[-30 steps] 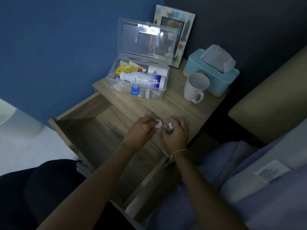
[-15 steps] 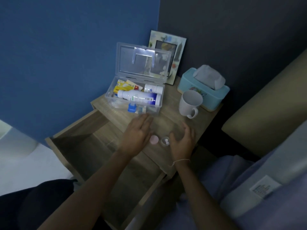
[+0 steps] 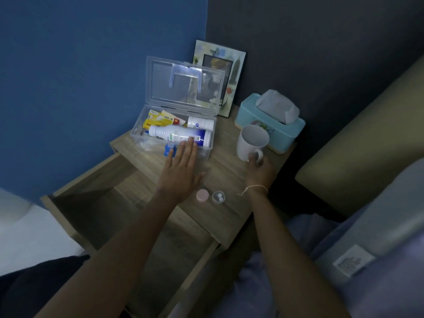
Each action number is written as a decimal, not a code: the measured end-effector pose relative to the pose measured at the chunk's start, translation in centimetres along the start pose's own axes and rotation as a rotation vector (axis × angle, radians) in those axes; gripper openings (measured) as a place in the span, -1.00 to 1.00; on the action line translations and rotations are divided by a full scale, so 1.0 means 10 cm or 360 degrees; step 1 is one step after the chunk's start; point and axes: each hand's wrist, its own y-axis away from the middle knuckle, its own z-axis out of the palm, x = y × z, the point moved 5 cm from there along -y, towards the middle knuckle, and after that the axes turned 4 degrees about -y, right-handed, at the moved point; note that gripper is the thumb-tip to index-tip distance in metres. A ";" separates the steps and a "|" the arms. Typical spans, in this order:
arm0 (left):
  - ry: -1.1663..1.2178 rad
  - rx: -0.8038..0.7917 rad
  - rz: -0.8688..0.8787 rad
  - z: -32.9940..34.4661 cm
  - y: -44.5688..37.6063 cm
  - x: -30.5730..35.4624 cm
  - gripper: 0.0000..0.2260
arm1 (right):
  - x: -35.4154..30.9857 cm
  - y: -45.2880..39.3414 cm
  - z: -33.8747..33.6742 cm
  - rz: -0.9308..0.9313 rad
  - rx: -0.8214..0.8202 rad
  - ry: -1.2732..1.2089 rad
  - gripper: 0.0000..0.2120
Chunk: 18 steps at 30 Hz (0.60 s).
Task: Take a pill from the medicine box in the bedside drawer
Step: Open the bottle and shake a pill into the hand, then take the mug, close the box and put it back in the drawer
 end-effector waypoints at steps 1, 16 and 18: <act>0.0021 -0.0005 -0.0004 0.00 0.00 0.00 -0.32 | 0.01 -0.01 0.00 -0.0003 0.0010 -0.0016 -0.64; 0.0202 -0.0060 0.0034 -0.05 0.03 -0.07 -0.44 | 0.03 0.25 -0.08 -0.0090 -0.0067 -0.0126 -0.73; 0.0202 -0.0073 0.0032 -0.06 0.03 -0.07 -0.44 | 0.05 0.35 -0.10 -0.0122 -0.0083 -0.0150 -0.75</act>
